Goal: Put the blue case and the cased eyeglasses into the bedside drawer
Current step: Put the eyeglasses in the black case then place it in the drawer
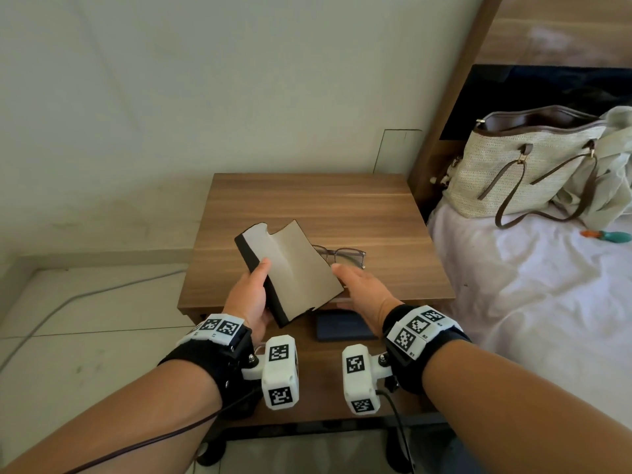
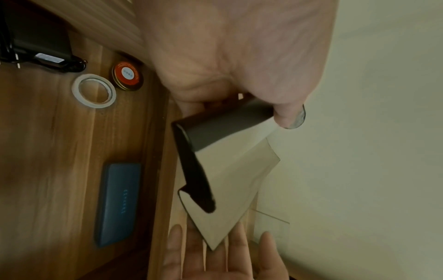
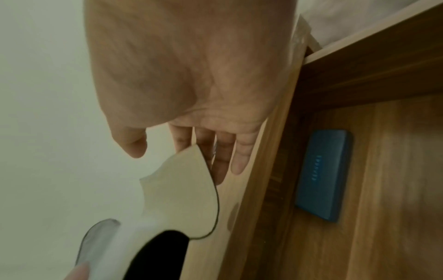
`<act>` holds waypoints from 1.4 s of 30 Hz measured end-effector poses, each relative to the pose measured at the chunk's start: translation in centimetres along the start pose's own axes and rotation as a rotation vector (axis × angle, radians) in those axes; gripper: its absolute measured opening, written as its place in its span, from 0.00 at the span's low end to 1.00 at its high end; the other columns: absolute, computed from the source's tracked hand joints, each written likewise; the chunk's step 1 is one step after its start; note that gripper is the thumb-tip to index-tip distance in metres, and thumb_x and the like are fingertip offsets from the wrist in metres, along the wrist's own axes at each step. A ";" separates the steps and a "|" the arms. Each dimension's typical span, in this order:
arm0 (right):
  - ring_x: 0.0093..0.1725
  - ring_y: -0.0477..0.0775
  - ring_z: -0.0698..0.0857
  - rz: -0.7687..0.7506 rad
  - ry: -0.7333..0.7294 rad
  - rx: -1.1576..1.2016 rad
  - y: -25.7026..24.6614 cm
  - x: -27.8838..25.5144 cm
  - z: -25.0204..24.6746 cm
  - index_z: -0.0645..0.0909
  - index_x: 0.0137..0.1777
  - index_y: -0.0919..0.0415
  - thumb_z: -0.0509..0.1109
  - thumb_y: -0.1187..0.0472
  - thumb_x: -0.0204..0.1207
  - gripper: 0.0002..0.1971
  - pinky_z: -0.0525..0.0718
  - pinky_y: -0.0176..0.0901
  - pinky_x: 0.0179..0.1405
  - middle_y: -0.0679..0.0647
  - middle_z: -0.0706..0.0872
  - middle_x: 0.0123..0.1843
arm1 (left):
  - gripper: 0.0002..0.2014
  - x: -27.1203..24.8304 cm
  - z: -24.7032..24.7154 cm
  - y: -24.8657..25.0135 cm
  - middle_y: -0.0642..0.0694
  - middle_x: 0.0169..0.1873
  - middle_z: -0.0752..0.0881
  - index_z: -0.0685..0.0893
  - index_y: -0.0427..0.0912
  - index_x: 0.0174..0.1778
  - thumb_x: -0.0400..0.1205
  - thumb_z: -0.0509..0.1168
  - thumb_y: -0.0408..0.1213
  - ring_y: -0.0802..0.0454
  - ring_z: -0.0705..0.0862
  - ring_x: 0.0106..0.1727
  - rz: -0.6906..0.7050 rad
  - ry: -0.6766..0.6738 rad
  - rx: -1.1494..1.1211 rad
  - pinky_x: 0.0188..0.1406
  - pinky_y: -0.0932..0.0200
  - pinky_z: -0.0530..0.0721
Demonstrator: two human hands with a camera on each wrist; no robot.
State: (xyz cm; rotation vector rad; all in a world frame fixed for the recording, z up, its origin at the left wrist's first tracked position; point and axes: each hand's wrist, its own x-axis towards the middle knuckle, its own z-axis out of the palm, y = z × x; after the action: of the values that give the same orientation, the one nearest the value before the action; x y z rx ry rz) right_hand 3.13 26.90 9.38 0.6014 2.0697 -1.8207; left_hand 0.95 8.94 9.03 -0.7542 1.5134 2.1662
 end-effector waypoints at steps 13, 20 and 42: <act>0.65 0.57 0.75 -0.266 0.355 -0.704 -3.0 6.8 -0.7 0.86 0.50 0.51 0.64 0.55 0.79 0.09 0.76 0.50 0.63 0.52 0.82 0.61 | 0.20 3.5 -2.3 0.8 0.47 0.62 0.88 0.78 0.54 0.71 0.83 0.62 0.54 0.43 0.86 0.63 0.022 0.085 -0.106 0.62 0.36 0.84; 0.69 0.59 0.73 -0.167 0.290 -0.894 -2.3 8.8 -0.4 0.84 0.58 0.48 0.64 0.51 0.79 0.12 0.74 0.54 0.69 0.53 0.80 0.67 | 0.23 4.8 -2.5 0.8 0.47 0.63 0.88 0.78 0.53 0.72 0.82 0.62 0.56 0.42 0.86 0.63 -0.014 0.053 -0.158 0.52 0.43 0.87; 0.47 0.51 0.82 -0.227 0.356 -0.612 -4.3 6.2 -1.5 0.81 0.51 0.56 0.64 0.59 0.79 0.06 0.80 0.43 0.46 0.50 0.85 0.49 | 0.22 3.2 -2.0 0.8 0.47 0.64 0.87 0.77 0.49 0.73 0.84 0.61 0.51 0.46 0.86 0.62 0.021 -0.008 -0.249 0.46 0.49 0.86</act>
State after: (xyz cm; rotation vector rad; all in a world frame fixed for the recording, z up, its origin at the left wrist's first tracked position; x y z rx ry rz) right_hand -4.29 28.55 10.15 0.5573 2.8515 -1.1145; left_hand -1.59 6.83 7.12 -0.8100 1.2671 2.3990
